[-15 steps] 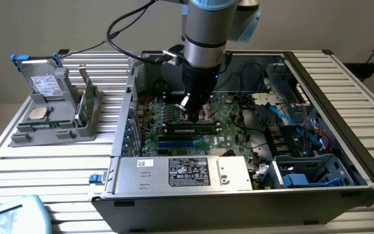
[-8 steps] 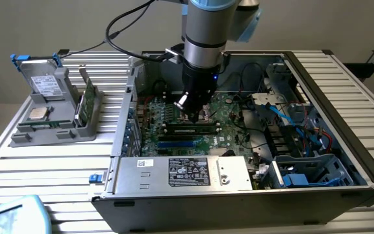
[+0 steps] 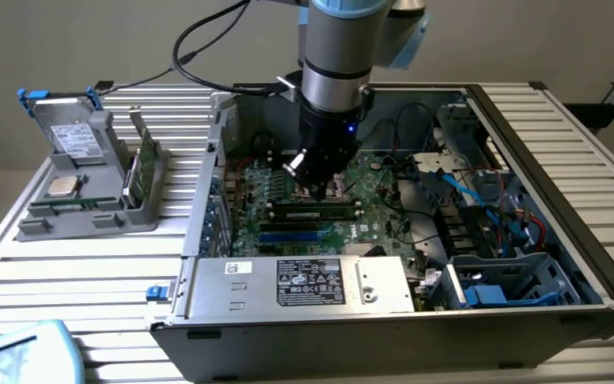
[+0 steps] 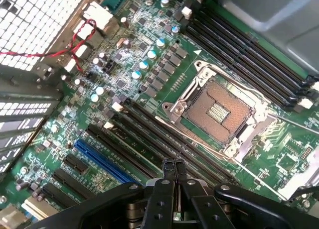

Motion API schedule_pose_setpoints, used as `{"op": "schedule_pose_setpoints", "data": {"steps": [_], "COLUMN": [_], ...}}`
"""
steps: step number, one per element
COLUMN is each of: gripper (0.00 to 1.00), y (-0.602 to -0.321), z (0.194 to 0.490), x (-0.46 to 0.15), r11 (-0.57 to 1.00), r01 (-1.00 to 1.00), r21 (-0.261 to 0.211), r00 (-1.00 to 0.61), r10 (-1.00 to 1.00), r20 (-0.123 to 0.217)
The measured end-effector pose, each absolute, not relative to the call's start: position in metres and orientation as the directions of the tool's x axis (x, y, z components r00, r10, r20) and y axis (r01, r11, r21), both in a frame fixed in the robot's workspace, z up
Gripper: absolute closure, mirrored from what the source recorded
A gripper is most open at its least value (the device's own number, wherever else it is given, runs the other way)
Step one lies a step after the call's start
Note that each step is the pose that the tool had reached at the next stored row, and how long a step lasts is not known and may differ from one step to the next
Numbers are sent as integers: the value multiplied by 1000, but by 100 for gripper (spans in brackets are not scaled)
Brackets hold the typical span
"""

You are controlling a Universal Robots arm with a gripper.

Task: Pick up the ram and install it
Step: 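Press down the ram until it locks into place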

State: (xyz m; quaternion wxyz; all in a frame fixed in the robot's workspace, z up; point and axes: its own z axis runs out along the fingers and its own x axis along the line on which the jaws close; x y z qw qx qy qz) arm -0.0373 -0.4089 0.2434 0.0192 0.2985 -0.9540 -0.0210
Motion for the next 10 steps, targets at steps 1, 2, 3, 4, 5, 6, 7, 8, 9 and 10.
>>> {"op": "schedule_pose_setpoints", "data": {"steps": [1, 2, 3, 4, 5, 6, 7, 8, 9, 10], "gripper": [89, 89, 89, 89, 89, 89, 89, 89, 89, 89], "y": [-409, -409, -409, -409, -409, -409, -409, -409, -409, -409], "z": [243, 243, 243, 243, 243, 243, 243, 243, 243, 243], "x": [-37, -37, -37, -37, -37, -37, -37, -37, -37, -37], "r11": [830, 839, 848, 856, 864, 873, 880, 888, 895, 902], "r01": [-555, -541, -528, -514, -500, -486, -472, -458, -444, -429], "r21": [51, 51, 52, 51, 51, 51, 51, 51, 51, 51], "r00": [-831, -839, -848, -857, -865, -873, -880, -888, -895, -902], "r10": [-556, -543, -529, -516, -502, -487, -474, -459, -445, -430], "r20": [24, 24, 24, 24, 24, 24, 24, 24, 24, 24]}}
